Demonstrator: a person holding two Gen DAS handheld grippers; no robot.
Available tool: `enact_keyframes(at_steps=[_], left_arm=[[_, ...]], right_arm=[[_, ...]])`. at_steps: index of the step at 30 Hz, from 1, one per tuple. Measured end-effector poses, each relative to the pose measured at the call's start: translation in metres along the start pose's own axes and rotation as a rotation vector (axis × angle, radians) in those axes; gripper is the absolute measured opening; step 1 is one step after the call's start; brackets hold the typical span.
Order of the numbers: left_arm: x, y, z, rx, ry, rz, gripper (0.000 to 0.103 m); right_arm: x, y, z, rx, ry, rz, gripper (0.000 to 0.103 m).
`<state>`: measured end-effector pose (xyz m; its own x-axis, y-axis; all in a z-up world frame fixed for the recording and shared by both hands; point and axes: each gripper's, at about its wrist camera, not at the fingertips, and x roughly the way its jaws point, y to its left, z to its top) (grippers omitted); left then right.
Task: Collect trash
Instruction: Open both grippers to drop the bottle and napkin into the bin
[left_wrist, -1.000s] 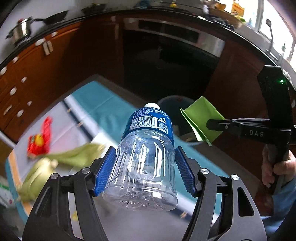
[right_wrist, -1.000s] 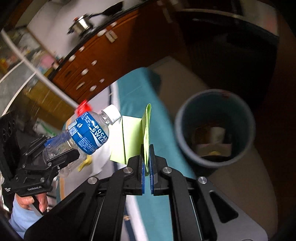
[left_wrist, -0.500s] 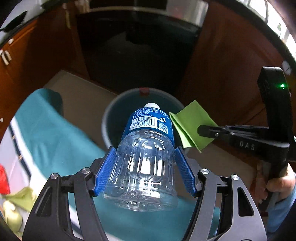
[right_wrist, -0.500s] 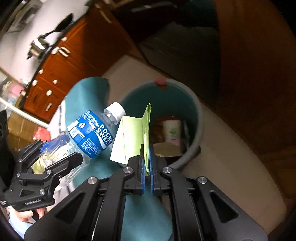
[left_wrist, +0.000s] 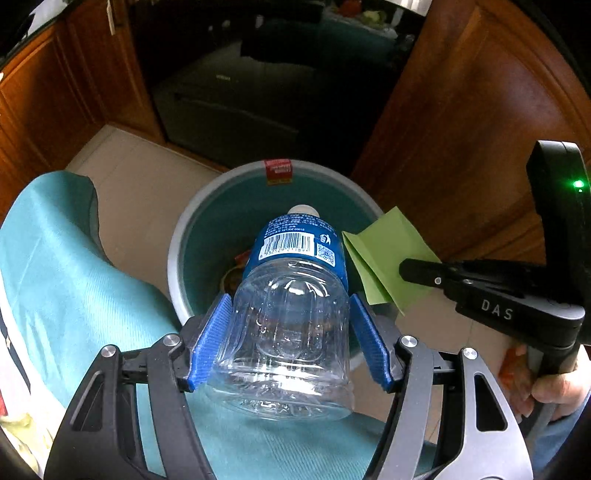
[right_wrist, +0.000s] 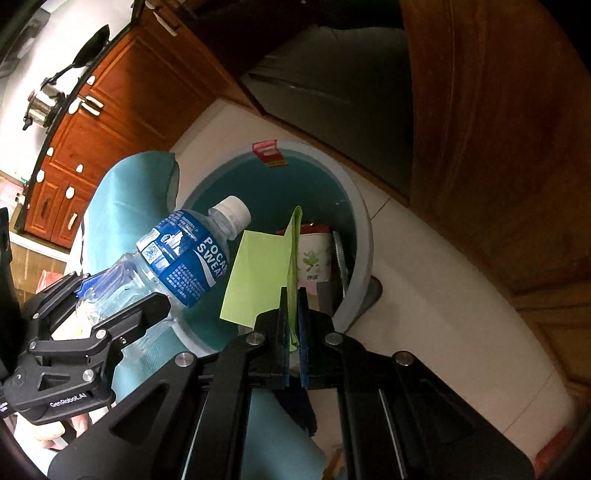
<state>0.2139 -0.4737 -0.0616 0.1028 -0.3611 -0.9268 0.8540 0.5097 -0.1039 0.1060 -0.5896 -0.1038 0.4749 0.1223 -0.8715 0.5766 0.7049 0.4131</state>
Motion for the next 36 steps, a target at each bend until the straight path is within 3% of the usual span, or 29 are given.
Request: enact_keyframes(at_steps=[6,7,8,10,12,14,19,31,36], left_arm=[[-0.004,0.003,-0.006,-0.013,0.005,0.005,0.067],[-0.004,0.004,-0.006,-0.016,0.005,0.003,0.067],[-0.003,0.004,-0.006,-0.018,0.004,0.002,0.067],[-0.007,0.004,-0.006,-0.022,-0.001,0.003,0.068],[-0.009,0.004,-0.006,-0.022,-0.003,0.0,0.079],[-0.014,0.004,-0.006,-0.023,-0.015,0.011,0.08],[-0.023,0.008,-0.01,-0.044,-0.026,-0.001,0.087],[-0.058,0.017,-0.034,-0.095,-0.065,-0.021,0.089],[-0.081,0.024,-0.053,-0.114,-0.099,-0.015,0.094]], right_arm=[[0.001,0.001,0.003,-0.002,-0.002,0.0,0.01],[0.001,0.001,0.003,-0.002,-0.004,0.002,0.022],[-0.001,0.002,0.003,0.0,-0.009,-0.003,0.044],[-0.003,0.003,0.004,0.003,-0.03,-0.018,0.068],[-0.009,0.003,0.005,0.016,-0.046,-0.015,0.074],[-0.011,0.001,0.006,0.043,-0.041,-0.008,0.084],[-0.017,0.002,0.005,0.074,-0.038,-0.008,0.085],[-0.039,0.027,-0.013,0.033,-0.039,-0.016,0.086],[-0.049,0.045,-0.024,0.007,-0.041,-0.015,0.086]])
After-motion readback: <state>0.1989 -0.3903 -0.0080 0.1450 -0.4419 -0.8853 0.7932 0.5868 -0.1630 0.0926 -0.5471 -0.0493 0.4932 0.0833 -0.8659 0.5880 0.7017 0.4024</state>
